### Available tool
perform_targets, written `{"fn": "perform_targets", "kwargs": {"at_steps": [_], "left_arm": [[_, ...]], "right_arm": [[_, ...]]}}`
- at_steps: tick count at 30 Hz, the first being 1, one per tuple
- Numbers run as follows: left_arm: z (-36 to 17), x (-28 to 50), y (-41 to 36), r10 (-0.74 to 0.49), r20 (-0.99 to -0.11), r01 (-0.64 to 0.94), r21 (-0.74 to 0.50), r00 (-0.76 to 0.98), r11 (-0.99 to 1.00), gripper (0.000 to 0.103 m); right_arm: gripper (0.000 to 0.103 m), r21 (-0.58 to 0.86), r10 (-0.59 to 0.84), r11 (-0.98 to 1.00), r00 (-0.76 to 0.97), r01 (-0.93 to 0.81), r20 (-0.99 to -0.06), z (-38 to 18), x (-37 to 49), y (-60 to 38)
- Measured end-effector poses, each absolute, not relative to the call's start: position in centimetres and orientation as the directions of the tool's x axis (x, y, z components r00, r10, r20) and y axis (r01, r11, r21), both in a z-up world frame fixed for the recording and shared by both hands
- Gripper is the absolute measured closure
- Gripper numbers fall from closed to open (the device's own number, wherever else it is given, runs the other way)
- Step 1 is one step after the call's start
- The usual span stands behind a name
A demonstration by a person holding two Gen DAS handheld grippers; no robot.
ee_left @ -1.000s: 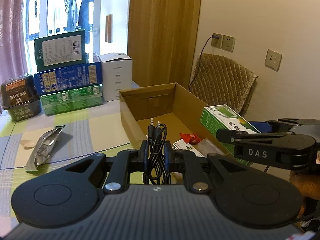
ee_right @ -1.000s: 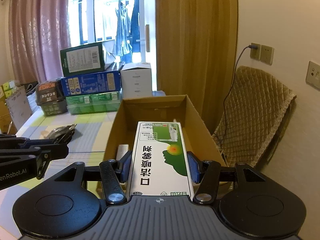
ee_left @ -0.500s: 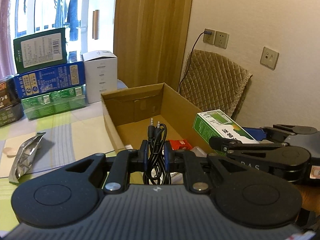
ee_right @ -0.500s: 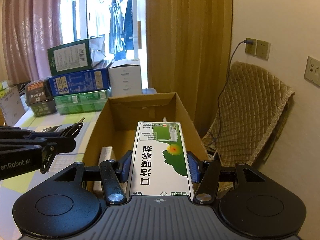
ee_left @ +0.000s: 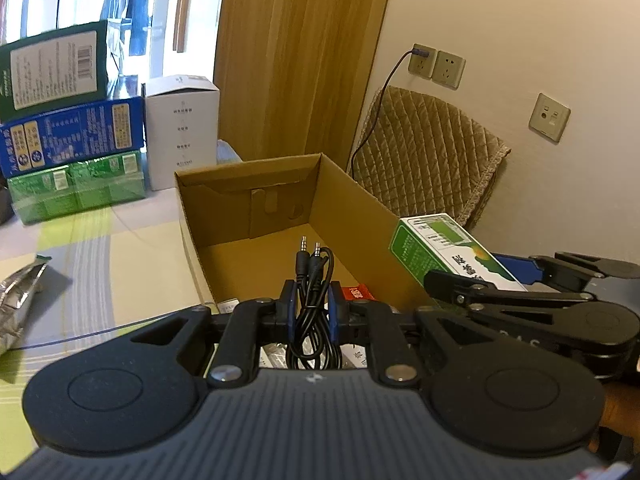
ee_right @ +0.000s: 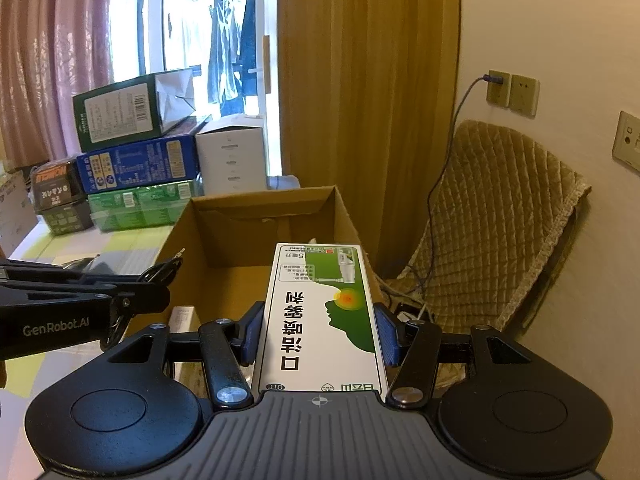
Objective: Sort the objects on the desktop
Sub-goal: 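Carry the cable in left tool while right tool carries the medicine box to the cardboard box, then open left tool dropping the cable while right tool releases the medicine box into the box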
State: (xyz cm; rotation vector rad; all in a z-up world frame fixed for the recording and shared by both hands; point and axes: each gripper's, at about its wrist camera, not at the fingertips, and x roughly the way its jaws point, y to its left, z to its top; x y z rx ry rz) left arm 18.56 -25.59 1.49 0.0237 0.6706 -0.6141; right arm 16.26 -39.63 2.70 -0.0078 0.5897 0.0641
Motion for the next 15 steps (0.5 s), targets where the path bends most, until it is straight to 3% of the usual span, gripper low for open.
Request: {"fn": "perform_targets", "kwargs": {"at_steps": [3,15], "left_arm": [[1.2,19.1,-25.6,-0.524,-0.589,0.526,-0.188,0.615,0.829,0.078],[2.2,18.3,-22.7,-0.488,-0.566,0.475,-0.184,0.665,0.861,0.078]], "right_arm": [[0.050,0.013,0.056,0.998,0.826,-0.058,-0.560,2.4,16.5,-39.9],[0.051,0.031,0.075,0.997,0.821,-0.071,-0.566,2.0,16.6,-39.5]]}}
